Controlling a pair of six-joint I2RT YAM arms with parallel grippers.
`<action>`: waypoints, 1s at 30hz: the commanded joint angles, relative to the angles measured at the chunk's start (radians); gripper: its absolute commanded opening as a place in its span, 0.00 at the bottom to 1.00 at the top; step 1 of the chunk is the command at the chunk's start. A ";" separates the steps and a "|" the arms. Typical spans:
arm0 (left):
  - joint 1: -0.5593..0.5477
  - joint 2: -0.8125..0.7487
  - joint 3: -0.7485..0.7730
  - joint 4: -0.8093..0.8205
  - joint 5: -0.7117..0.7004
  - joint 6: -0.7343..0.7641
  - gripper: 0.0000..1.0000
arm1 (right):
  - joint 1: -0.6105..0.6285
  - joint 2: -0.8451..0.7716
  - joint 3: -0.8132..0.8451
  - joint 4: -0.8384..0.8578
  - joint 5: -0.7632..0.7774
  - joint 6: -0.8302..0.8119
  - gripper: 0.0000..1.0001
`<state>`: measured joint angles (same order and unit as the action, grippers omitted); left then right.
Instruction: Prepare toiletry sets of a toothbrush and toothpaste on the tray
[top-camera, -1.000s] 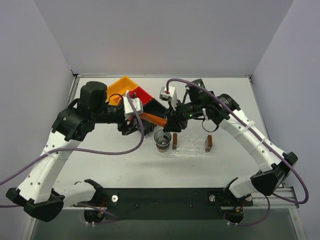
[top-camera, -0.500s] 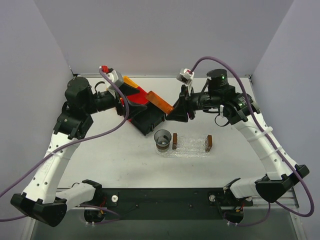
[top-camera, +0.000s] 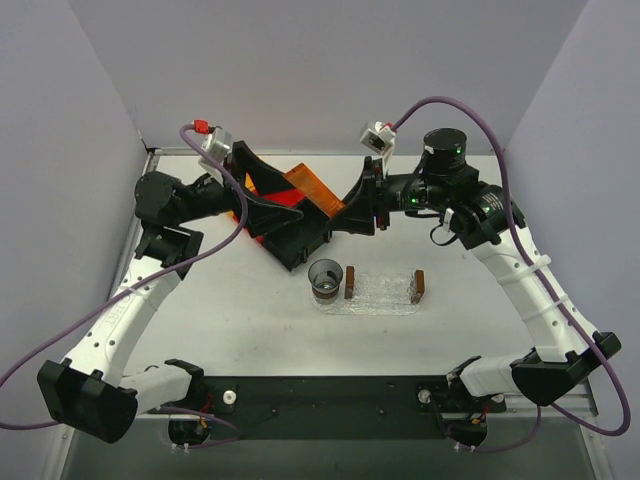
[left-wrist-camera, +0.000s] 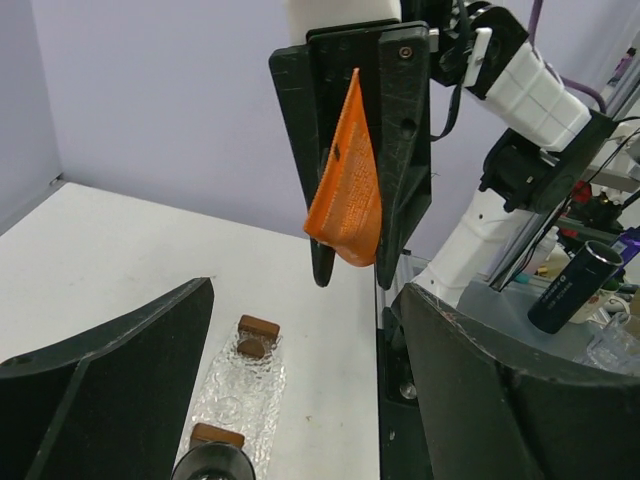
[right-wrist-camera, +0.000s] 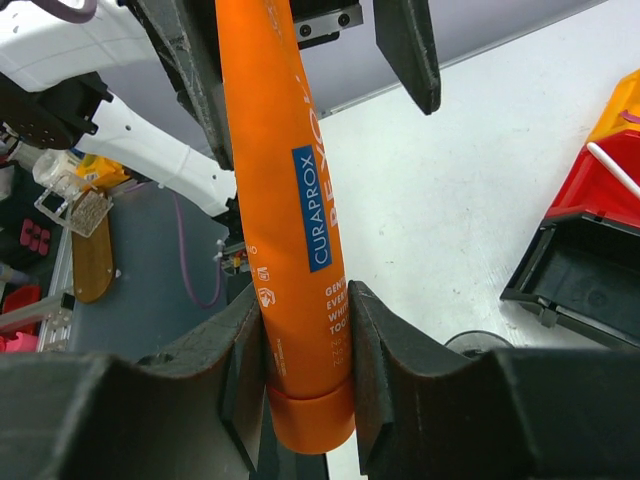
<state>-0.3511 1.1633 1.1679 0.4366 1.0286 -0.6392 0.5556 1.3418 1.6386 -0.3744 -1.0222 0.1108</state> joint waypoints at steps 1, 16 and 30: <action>-0.014 -0.005 -0.020 0.238 0.022 -0.151 0.86 | -0.006 0.000 0.021 0.104 -0.058 0.043 0.00; -0.080 0.048 -0.022 0.315 -0.128 -0.197 0.86 | 0.001 0.020 -0.020 0.175 -0.065 0.087 0.00; -0.106 0.068 -0.034 0.323 -0.137 -0.197 0.23 | 0.013 0.033 -0.036 0.181 -0.049 0.079 0.00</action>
<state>-0.4469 1.2392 1.1389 0.7078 0.8993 -0.8394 0.5598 1.3823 1.6112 -0.2668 -1.0466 0.1944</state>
